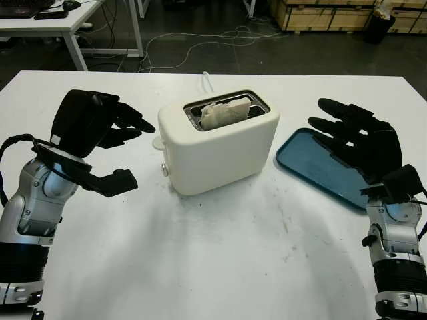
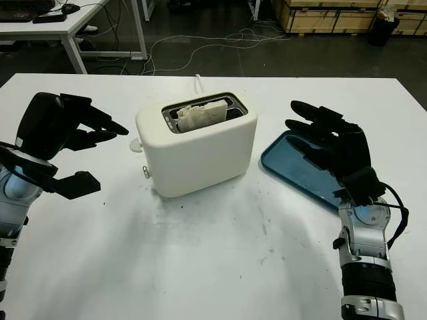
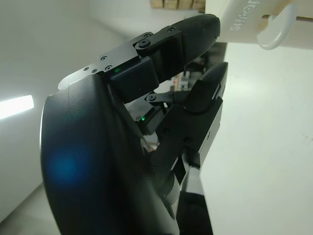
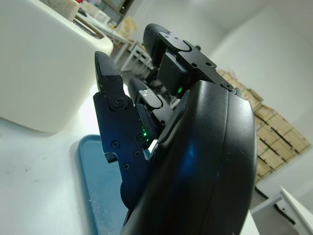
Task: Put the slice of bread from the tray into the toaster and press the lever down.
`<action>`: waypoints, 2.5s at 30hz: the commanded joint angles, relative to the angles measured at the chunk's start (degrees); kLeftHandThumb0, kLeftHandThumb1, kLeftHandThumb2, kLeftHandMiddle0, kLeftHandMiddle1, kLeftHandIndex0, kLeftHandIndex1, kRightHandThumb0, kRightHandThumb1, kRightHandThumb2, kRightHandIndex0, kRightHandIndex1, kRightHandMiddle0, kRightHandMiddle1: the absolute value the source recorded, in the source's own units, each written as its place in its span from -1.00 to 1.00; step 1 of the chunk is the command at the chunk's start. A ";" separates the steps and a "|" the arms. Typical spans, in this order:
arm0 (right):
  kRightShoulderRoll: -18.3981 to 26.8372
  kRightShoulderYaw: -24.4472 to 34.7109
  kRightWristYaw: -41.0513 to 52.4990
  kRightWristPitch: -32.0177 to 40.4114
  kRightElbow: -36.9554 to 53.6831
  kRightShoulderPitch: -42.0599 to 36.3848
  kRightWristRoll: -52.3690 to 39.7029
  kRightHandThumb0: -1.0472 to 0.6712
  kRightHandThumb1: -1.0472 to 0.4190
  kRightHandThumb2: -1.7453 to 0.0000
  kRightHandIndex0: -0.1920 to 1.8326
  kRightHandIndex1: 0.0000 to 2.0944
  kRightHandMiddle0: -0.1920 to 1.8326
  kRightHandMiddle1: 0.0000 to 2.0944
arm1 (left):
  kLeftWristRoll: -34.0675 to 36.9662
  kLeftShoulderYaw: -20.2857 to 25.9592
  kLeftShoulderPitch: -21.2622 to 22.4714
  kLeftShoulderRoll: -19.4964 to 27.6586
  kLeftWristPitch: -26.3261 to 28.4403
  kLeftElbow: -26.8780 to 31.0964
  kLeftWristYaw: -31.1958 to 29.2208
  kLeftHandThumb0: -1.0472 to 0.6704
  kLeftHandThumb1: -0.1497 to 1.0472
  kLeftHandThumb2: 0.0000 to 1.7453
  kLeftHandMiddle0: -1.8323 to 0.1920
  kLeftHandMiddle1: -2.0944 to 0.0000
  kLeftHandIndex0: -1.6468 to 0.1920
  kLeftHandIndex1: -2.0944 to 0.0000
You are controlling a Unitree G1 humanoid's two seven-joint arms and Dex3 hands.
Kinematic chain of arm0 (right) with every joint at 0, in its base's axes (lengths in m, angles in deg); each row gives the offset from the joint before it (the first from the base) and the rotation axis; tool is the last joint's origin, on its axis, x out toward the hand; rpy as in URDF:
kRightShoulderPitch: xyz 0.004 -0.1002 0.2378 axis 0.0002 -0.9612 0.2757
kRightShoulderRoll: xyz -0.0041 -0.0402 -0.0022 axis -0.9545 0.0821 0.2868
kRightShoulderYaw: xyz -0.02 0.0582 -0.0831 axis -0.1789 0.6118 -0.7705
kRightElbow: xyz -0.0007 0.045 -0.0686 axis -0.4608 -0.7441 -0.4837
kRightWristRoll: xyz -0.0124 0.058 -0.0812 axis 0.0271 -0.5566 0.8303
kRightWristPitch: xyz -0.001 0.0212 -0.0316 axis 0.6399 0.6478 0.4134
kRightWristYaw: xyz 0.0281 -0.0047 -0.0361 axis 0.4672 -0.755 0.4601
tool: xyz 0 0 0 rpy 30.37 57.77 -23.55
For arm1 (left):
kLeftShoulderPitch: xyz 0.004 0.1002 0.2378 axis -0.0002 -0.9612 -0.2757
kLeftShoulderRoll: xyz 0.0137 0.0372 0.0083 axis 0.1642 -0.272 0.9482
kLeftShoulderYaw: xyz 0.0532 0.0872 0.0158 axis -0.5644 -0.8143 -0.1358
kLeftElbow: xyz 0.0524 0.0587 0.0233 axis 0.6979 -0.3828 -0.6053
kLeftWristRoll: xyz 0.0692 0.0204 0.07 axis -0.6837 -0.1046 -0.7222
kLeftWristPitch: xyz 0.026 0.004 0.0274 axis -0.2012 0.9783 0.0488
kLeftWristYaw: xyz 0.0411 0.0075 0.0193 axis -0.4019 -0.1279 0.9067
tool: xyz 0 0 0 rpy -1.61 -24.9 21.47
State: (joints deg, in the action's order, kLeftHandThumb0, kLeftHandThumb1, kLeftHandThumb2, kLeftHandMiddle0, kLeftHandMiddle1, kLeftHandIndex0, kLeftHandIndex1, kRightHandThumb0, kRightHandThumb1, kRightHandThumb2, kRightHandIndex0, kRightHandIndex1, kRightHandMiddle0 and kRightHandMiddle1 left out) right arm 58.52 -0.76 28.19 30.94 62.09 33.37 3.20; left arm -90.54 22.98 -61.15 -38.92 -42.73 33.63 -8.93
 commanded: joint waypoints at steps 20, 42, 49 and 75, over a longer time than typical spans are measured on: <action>-0.38 0.41 1.25 -1.80 2.46 -1.09 -1.41 -0.23 -0.78 1.00 0.04 -0.99 -0.03 -1.00 | -3.19 -4.04 1.40 -0.17 4.61 0.16 0.29 0.29 0.47 -1.00 -0.23 0.00 -0.76 0.99; -0.48 1.18 3.09 -2.03 3.38 -2.02 -4.03 -0.22 -0.78 1.00 0.05 -0.99 -0.03 -1.00 | -3.37 -8.64 7.83 3.09 0.98 -6.07 -4.61 0.38 0.38 -1.00 -0.29 0.01 -0.79 0.98; -0.48 1.53 2.89 -2.70 3.57 -2.45 -3.86 -0.20 -0.78 1.00 0.06 -0.99 -0.02 -1.00 | -3.76 -8.90 8.87 4.39 0.25 -7.70 -4.93 0.33 0.34 -0.99 -0.34 0.10 -0.79 0.99; -0.55 2.23 3.24 -2.44 4.53 -3.30 -4.32 -0.22 -0.76 1.00 0.06 -1.00 -0.01 -1.00 | -2.65 -11.49 9.86 3.80 -3.09 -12.34 -5.00 0.24 0.39 -1.00 -0.38 0.26 -0.78 0.99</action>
State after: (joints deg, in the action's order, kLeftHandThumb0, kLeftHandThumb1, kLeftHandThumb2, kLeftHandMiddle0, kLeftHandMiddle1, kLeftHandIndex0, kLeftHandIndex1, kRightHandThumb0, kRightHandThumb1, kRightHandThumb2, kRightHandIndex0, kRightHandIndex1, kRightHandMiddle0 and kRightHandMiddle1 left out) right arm 58.33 1.25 31.96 29.35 66.21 30.46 -1.44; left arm -93.84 12.47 -51.88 -34.74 -45.13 21.69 -13.49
